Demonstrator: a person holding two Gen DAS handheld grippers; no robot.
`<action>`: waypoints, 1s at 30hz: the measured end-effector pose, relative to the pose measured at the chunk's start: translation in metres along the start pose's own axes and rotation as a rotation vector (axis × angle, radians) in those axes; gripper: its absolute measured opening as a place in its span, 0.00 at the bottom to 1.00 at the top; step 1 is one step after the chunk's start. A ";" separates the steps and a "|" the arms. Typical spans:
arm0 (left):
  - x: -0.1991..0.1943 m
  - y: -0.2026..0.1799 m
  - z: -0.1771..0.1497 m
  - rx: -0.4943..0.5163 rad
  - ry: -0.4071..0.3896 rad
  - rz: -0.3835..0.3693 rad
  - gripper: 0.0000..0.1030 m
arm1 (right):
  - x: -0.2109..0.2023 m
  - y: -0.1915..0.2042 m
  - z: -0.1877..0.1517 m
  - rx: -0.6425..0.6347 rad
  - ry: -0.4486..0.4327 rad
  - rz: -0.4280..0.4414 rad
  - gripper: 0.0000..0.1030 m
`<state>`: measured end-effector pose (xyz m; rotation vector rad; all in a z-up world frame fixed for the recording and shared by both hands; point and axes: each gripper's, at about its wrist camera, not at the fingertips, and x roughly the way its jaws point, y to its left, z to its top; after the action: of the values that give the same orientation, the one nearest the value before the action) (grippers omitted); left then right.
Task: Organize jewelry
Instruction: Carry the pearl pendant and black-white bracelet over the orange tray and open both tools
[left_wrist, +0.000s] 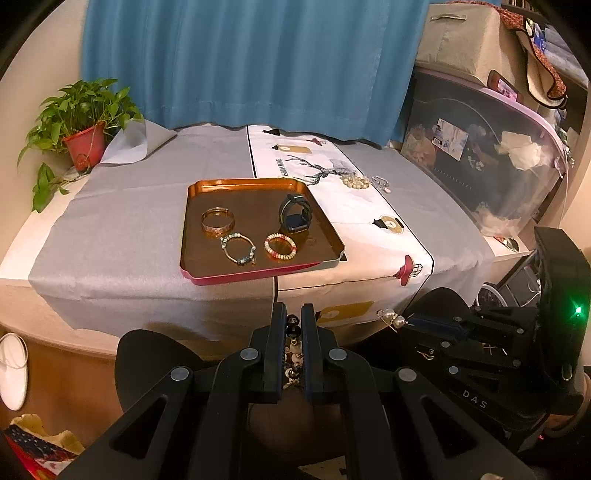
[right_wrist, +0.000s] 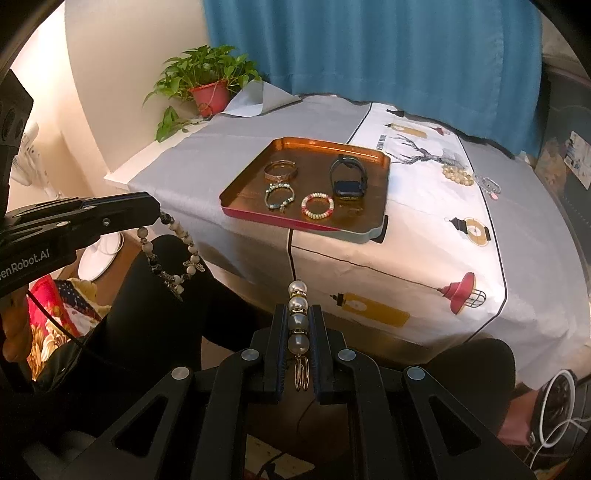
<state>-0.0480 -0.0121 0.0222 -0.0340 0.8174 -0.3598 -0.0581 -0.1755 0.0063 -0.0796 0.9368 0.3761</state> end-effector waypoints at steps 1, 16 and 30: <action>0.001 0.000 0.000 0.000 0.001 -0.001 0.05 | 0.001 0.001 0.000 -0.001 0.001 0.000 0.11; 0.015 0.021 -0.001 -0.039 0.025 -0.008 0.05 | 0.018 0.000 0.005 -0.006 0.039 -0.013 0.11; 0.043 0.062 0.051 -0.089 -0.017 -0.021 0.05 | 0.055 -0.014 0.068 -0.002 0.016 -0.068 0.11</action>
<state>0.0341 0.0267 0.0166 -0.1282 0.8160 -0.3421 0.0280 -0.1575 0.0016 -0.1159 0.9473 0.3136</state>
